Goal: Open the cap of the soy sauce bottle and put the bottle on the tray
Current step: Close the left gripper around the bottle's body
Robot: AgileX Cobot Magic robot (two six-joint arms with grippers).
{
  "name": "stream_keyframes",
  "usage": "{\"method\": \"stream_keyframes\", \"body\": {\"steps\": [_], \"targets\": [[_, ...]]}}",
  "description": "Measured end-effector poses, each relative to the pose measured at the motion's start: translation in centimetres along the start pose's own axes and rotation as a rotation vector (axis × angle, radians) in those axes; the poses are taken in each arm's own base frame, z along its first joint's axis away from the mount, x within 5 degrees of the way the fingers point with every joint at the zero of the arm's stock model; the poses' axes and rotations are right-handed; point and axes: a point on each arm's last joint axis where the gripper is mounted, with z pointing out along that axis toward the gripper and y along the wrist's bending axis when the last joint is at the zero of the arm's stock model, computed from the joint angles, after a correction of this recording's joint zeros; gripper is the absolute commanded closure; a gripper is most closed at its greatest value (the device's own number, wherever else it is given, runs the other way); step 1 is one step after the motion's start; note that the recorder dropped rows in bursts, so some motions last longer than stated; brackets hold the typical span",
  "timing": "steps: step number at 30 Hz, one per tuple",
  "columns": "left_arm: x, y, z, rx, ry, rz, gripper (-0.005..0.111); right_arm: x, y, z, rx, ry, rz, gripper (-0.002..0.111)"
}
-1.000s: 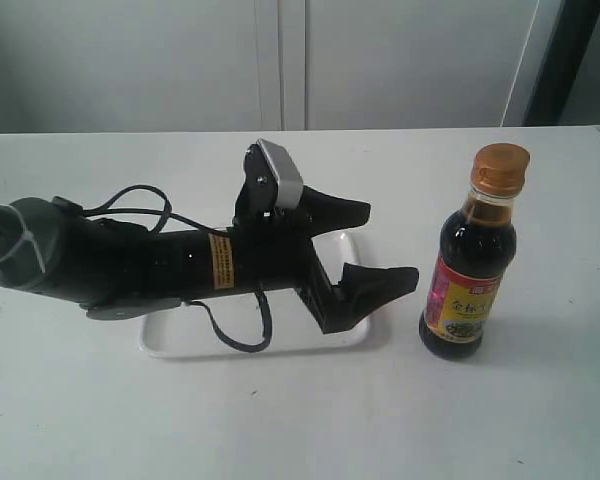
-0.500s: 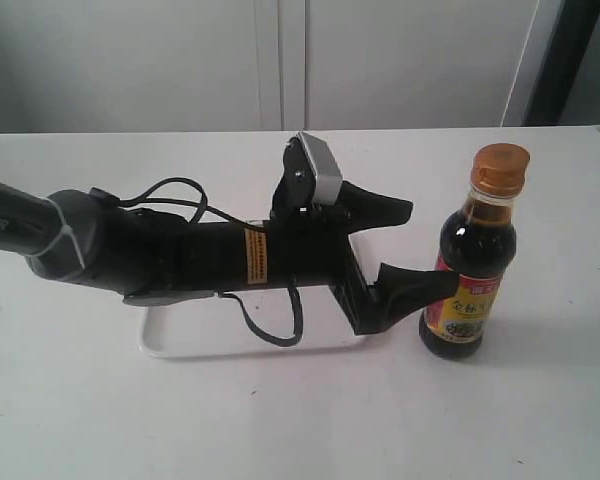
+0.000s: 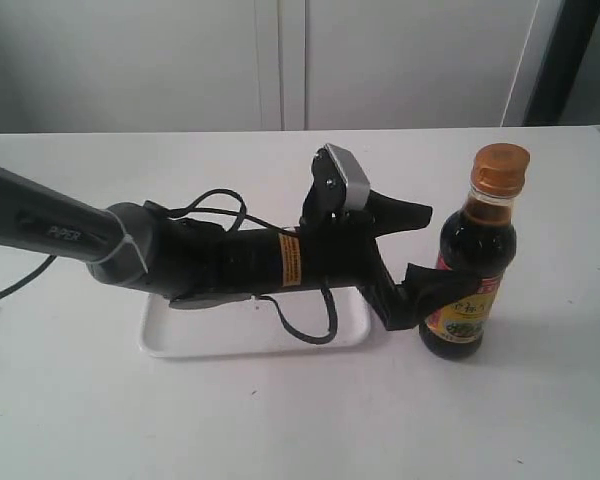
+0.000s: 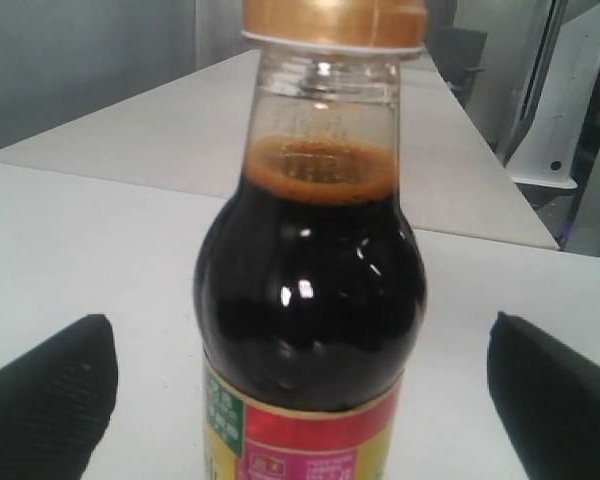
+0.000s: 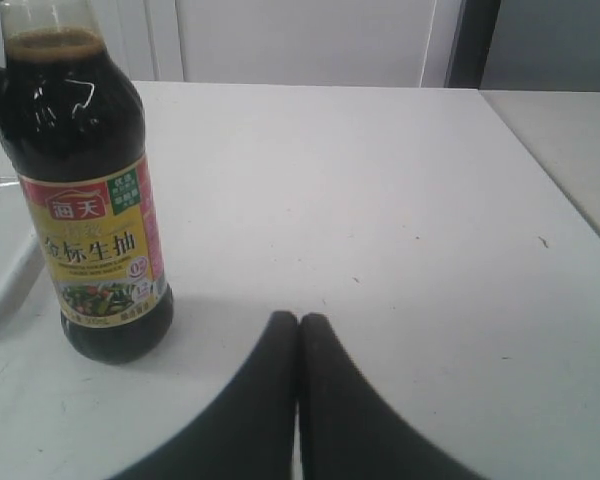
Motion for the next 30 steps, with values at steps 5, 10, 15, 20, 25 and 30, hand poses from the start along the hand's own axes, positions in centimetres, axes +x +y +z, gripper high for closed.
{"method": "stream_keyframes", "body": {"steps": [5, 10, 15, 20, 25, 30], "targets": [[0.3, -0.1, 1.3, 0.021, -0.009, 0.005, 0.002, 0.0, 0.0, 0.0, 0.000, 0.000, 0.000, 0.108], [0.5, -0.4, 2.5, 0.043, -0.021, 0.006, 0.002, 0.0, 0.0, 0.0, 0.000, 0.000, 0.000, 0.108], [0.6, 0.1, 3.1, 0.044, -0.030, 0.001, 0.002, 0.0, 0.0, 0.0, 0.000, 0.000, 0.000, 0.108], [1.3, 0.5, 3.6, 0.045, -0.028, -0.016, 0.002, 0.0, 0.0, 0.0, 0.000, 0.000, 0.000, 0.108], [1.3, 0.1, 4.4, 0.061, -0.036, -0.012, 0.002, 0.0, 0.0, 0.0, 0.000, 0.000, 0.014, 0.108], [0.8, -0.5, 5.1, 0.082, -0.050, 0.000, 0.002, 0.0, 0.0, 0.0, 0.000, 0.000, 0.014, 0.108]]}}
